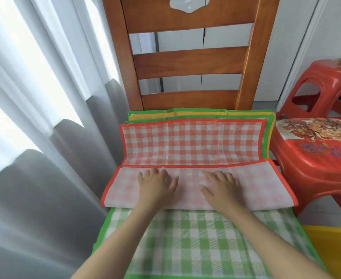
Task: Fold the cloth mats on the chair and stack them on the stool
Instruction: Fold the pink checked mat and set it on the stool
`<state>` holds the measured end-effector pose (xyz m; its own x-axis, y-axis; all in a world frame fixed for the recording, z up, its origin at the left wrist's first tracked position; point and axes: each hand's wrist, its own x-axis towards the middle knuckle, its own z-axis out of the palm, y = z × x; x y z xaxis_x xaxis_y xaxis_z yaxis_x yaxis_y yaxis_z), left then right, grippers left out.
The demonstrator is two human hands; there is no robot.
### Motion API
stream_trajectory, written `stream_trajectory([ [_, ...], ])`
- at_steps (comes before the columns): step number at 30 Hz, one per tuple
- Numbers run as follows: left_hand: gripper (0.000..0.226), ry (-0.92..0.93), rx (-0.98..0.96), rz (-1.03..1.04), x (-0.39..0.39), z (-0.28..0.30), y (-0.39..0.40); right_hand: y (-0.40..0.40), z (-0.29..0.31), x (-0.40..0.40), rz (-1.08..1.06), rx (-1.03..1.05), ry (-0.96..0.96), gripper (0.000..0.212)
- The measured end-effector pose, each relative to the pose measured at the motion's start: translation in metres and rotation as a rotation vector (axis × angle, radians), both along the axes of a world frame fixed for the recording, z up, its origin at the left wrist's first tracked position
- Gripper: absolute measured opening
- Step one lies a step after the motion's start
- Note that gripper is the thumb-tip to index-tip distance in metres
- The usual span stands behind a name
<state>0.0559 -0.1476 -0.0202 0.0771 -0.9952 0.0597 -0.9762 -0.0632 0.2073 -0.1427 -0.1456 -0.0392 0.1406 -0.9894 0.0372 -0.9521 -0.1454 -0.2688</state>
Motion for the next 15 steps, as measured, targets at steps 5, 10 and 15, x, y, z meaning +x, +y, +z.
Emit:
stream_trajectory([
  [5,0.035,0.251,-0.147,-0.053,-0.013,0.016,-0.070,-0.011,-0.005,-0.002,-0.004,-0.003,0.031,0.052],
  [10,0.034,0.183,-0.276,-0.090,-0.026,0.031,-0.125,-0.021,-0.009,-0.005,0.019,-0.045,-0.015,0.053],
  [15,0.036,0.148,-0.446,-0.041,-0.036,0.039,-0.151,-0.026,-0.021,-0.007,-0.049,-0.200,-0.145,0.045],
])
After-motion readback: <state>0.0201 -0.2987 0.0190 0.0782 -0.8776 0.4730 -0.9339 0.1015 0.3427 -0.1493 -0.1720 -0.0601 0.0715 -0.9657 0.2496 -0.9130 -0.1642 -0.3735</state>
